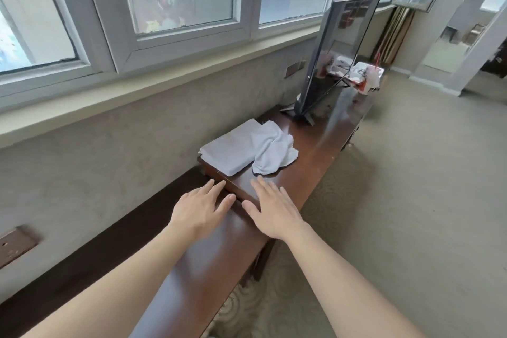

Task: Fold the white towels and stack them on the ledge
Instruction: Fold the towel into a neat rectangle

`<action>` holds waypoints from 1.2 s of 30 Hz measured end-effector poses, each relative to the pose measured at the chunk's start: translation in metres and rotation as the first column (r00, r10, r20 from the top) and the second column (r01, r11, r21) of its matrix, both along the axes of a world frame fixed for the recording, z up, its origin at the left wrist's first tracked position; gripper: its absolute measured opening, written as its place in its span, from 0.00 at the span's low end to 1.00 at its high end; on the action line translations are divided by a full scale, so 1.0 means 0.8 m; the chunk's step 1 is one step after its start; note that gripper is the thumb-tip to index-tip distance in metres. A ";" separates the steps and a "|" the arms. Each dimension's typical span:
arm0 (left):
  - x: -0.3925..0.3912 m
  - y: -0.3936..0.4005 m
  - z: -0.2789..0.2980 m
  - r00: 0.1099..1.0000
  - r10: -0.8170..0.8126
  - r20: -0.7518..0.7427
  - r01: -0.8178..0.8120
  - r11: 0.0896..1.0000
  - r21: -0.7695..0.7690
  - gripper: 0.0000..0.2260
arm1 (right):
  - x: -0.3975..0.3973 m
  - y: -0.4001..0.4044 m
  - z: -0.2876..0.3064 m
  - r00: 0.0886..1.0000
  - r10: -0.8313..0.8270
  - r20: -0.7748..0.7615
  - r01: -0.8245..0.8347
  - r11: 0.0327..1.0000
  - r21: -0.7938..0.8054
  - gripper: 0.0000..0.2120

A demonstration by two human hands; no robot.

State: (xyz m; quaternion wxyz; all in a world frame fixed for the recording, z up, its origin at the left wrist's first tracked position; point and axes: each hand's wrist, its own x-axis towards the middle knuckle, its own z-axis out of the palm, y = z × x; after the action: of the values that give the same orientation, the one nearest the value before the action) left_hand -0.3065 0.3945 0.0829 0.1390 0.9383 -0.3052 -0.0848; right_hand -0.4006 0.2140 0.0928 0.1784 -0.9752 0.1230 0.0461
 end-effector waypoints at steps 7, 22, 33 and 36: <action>0.078 -0.119 -0.035 0.987 -0.143 -0.077 0.146 0.989 0.023 0.35 | 0.048 -0.110 -0.025 0.981 -0.180 -0.065 0.181 0.983 0.003 0.31; 0.216 -0.358 -0.125 0.987 -0.029 -0.157 0.052 0.988 0.143 0.30 | 0.235 -0.345 -0.115 0.986 -0.046 -0.161 0.069 0.987 0.144 0.30; 0.258 -0.447 -0.169 0.979 0.137 -0.151 -0.085 0.948 0.307 0.41 | 0.359 -0.407 -0.196 0.993 -0.011 -0.119 0.045 0.958 0.283 0.30; 0.260 -0.450 -0.172 0.988 0.080 -0.135 -0.035 0.951 0.307 0.32 | 0.365 -0.393 -0.204 0.993 -0.078 -0.089 0.093 0.980 0.178 0.28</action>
State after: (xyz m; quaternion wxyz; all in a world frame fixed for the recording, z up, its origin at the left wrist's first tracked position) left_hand -0.0983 0.0342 -0.0550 0.0176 0.9482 -0.2502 -0.1948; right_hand -0.1082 -0.1001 -0.0703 0.2635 -0.9459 0.1670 0.0891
